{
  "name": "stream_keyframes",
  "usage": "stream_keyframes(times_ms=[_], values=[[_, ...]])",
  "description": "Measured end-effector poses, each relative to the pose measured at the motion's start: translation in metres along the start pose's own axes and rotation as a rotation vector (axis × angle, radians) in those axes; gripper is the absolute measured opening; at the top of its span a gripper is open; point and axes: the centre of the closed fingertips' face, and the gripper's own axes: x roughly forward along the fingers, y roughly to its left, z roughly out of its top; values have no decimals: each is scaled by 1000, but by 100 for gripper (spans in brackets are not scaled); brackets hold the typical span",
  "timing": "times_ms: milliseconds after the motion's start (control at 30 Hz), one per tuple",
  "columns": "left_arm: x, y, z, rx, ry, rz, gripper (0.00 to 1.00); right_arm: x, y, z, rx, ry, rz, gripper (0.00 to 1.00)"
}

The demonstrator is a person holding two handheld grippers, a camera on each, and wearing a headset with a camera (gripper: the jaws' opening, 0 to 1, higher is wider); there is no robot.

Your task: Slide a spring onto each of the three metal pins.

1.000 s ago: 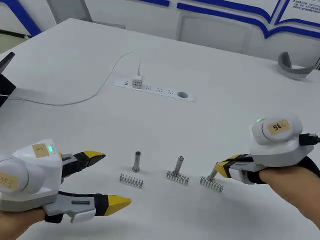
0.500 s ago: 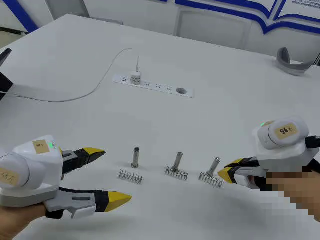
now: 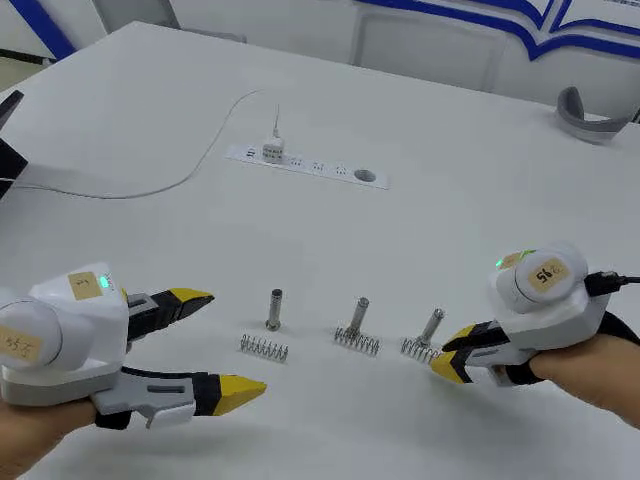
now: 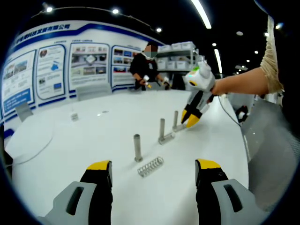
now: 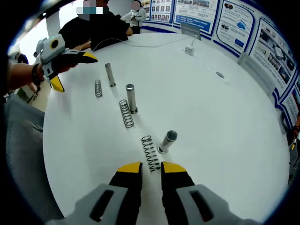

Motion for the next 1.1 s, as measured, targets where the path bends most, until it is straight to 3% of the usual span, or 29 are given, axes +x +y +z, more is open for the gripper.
stream_keyframes(times_ms=[433, 667, 1100], values=[[-1, 0, 1, 0, -2, 3, 73, 7, 2, -5, -97, 64, 76, 15], [-4, -2, 1, 7, 4, 2, 73, 7, 4, -4, -100, 76, 107, 12], [-5, -11, 5, 18, -4, -16, 70, 2, 11, -4, -78, 68, 116, 11]])
